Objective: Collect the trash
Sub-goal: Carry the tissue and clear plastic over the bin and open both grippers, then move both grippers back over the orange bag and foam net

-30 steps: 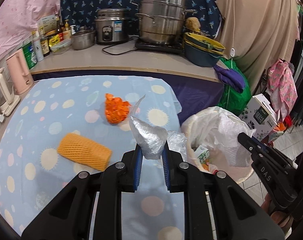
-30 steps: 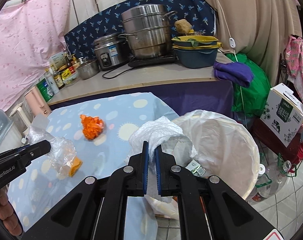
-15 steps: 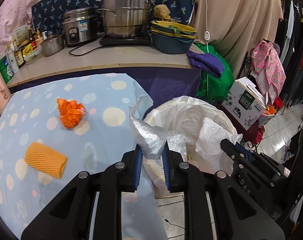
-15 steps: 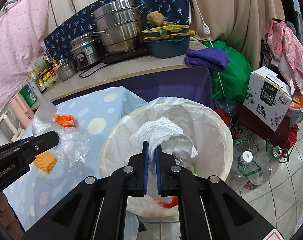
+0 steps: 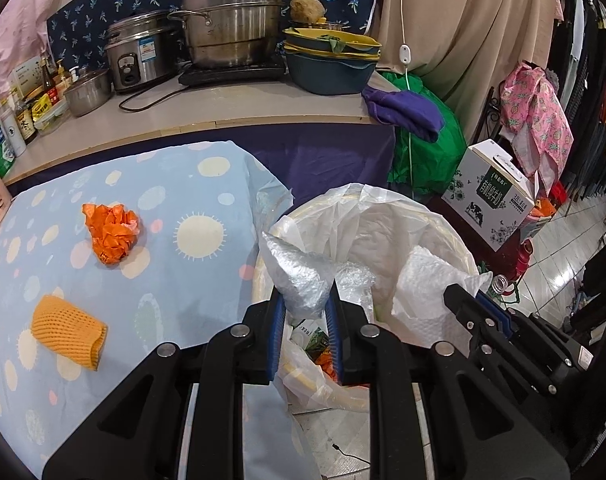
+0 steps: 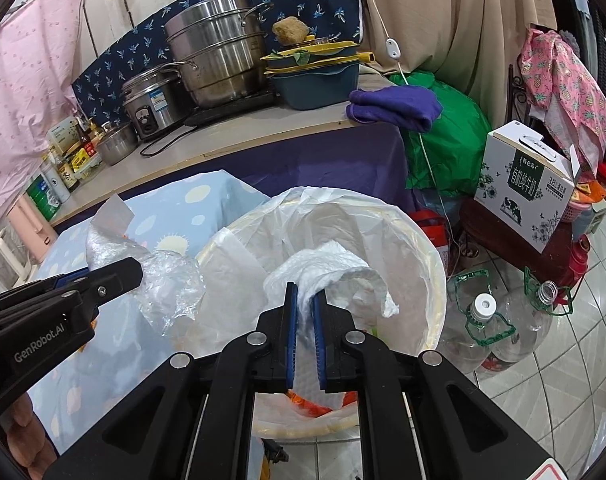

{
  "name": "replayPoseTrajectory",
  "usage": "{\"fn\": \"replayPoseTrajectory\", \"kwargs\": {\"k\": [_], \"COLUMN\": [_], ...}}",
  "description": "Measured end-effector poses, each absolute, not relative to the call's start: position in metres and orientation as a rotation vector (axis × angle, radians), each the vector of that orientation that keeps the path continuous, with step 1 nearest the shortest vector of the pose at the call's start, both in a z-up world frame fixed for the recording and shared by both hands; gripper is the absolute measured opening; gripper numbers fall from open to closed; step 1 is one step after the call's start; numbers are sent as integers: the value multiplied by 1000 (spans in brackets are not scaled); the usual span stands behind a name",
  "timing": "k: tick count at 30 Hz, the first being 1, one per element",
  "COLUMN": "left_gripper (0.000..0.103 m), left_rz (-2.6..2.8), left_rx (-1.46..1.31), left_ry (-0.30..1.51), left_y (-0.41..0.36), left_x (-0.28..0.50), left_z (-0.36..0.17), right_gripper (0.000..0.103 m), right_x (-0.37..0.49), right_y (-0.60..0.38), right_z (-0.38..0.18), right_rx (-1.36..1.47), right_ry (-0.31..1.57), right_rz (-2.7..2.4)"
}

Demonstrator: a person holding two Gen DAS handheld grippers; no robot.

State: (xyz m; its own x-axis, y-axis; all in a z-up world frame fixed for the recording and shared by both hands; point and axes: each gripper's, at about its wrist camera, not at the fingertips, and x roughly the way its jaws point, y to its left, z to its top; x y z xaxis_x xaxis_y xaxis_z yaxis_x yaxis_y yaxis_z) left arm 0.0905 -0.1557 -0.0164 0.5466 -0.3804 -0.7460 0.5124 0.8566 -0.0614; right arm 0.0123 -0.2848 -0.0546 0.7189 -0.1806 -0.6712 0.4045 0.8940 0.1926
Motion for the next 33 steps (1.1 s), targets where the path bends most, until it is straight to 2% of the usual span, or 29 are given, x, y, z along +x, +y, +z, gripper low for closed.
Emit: {"fn": "replayPoseTrajectory", "kwargs": {"k": [3, 5, 7, 10, 11, 33], "left_gripper": [20, 26, 43, 58, 60, 67], "left_rz": [-531, -524, -513, -497, -494, -421], "left_rx": [168, 166, 160, 144, 142, 70], "left_ry": [837, 835, 829, 815, 811, 814], "left_y": [-157, -158, -157, -154, -153, -115], "left_x": [93, 94, 95, 96, 96, 110], "left_z": [-16, -16, -16, -13, -12, -5], "right_gripper": [9, 10, 12, 16, 18, 31], "right_x": [14, 14, 14, 15, 16, 32], "right_y": [-287, -288, -288, -288, -287, -250], "right_z": [-55, -53, -52, -50, -49, -29], "right_rx": [342, 345, 347, 345, 344, 291], "right_ry": [695, 689, 685, 678, 675, 653], "right_rz": [-338, -341, -343, -342, -342, -283]}}
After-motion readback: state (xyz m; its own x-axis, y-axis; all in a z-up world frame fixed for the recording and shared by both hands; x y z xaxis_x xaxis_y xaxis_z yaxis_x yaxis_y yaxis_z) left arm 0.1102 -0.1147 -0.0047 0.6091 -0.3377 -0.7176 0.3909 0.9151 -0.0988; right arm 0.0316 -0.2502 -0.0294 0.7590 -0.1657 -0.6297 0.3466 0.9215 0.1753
